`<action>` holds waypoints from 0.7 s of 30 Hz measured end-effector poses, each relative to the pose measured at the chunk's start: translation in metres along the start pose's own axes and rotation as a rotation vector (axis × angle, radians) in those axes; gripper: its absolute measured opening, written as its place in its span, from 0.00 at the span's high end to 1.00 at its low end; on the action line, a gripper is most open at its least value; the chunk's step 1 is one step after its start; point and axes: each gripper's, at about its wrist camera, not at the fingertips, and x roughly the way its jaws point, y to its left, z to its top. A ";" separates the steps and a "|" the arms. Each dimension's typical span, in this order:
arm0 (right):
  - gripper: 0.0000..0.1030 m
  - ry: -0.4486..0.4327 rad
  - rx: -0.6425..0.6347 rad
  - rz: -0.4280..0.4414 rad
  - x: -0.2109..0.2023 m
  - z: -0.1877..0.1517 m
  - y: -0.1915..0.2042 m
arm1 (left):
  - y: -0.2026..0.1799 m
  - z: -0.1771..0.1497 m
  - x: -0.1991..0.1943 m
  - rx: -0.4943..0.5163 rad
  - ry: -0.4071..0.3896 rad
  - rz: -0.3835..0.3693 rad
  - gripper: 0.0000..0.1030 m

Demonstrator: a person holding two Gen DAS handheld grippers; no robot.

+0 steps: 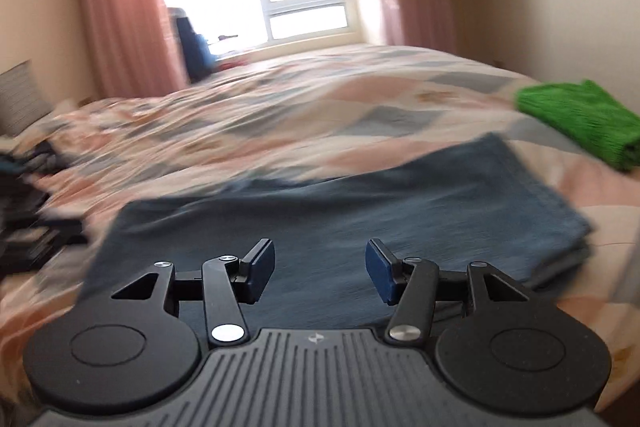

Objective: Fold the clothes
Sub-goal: 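Open both grippers and withdraw them from the folded jeans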

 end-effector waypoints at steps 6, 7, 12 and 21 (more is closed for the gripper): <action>0.51 0.131 -0.147 -0.055 0.025 -0.035 0.020 | 0.018 -0.009 0.018 -0.013 0.078 -0.009 0.79; 0.51 0.141 -0.138 -0.065 0.022 -0.030 0.020 | 0.015 -0.006 0.007 -0.011 0.059 -0.015 0.81; 0.51 0.060 -0.115 -0.042 0.002 -0.012 0.027 | -0.018 -0.012 -0.032 -0.024 0.013 -0.126 0.80; 0.45 0.115 -0.107 -0.103 0.007 -0.024 0.025 | -0.050 -0.042 -0.044 -0.043 0.126 -0.068 0.83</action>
